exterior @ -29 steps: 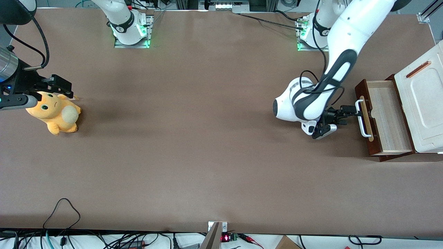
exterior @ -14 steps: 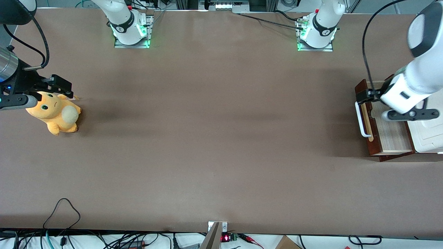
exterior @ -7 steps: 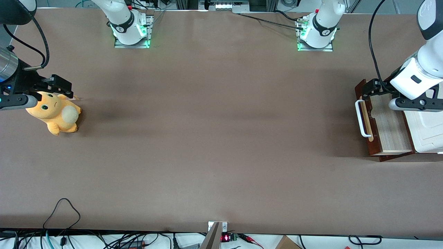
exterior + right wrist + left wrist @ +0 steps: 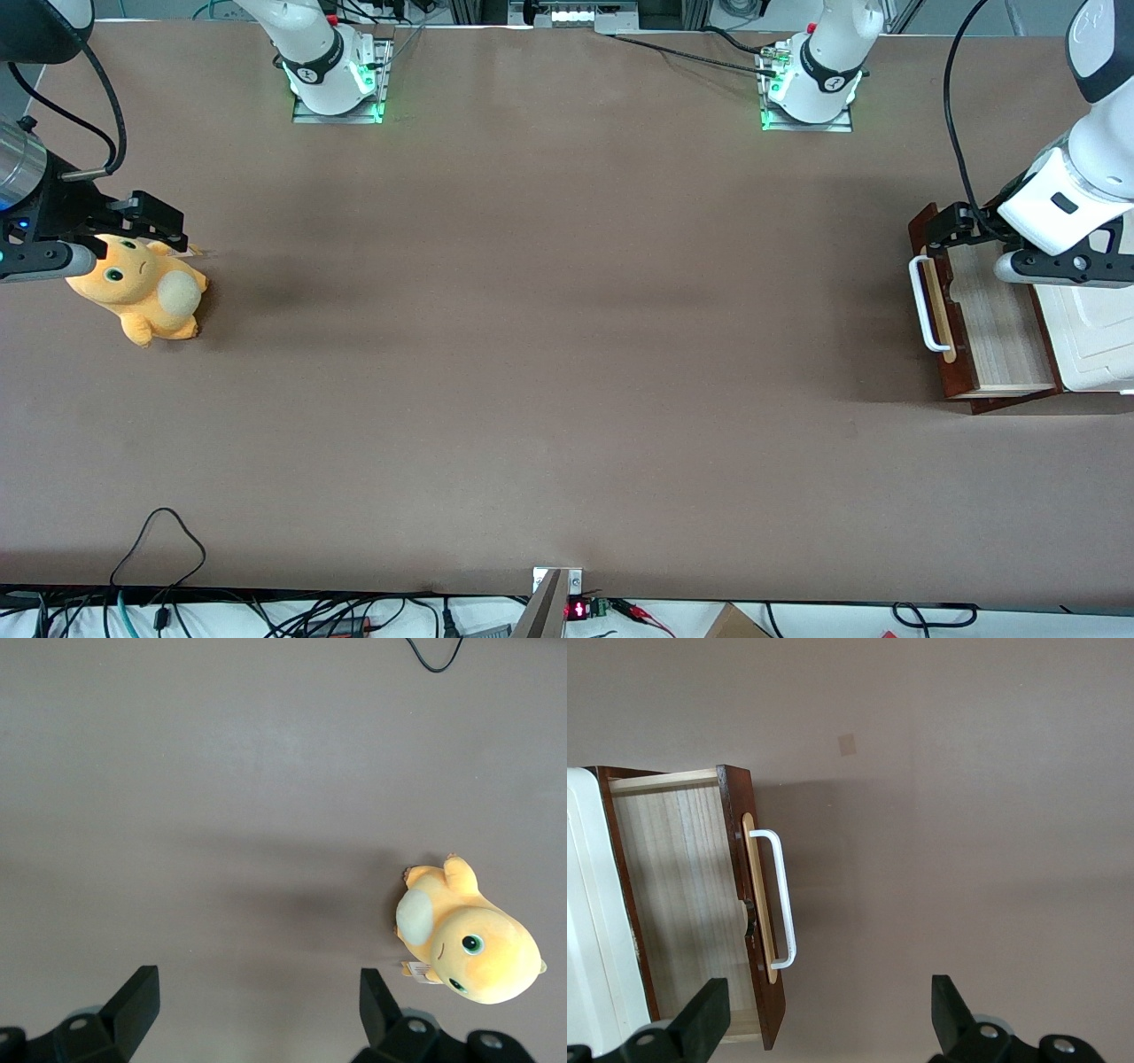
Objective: Open lower drawer with left arm only
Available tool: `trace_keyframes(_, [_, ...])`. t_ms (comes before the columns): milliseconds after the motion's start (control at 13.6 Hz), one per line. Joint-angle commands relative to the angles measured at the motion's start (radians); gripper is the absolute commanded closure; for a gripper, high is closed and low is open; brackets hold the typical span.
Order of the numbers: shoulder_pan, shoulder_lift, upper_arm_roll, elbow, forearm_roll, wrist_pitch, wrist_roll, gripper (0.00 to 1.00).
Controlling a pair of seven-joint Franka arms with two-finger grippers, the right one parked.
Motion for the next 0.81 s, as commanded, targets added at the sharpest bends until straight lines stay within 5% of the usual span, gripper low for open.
trace_keyframes(0, [-0.002, -0.021, 0.006, -0.015, -0.026, 0.009, 0.025, 0.0])
trace_keyframes(733, [0.0, -0.02, 0.025, -0.015, -0.062, 0.006, 0.027, 0.0])
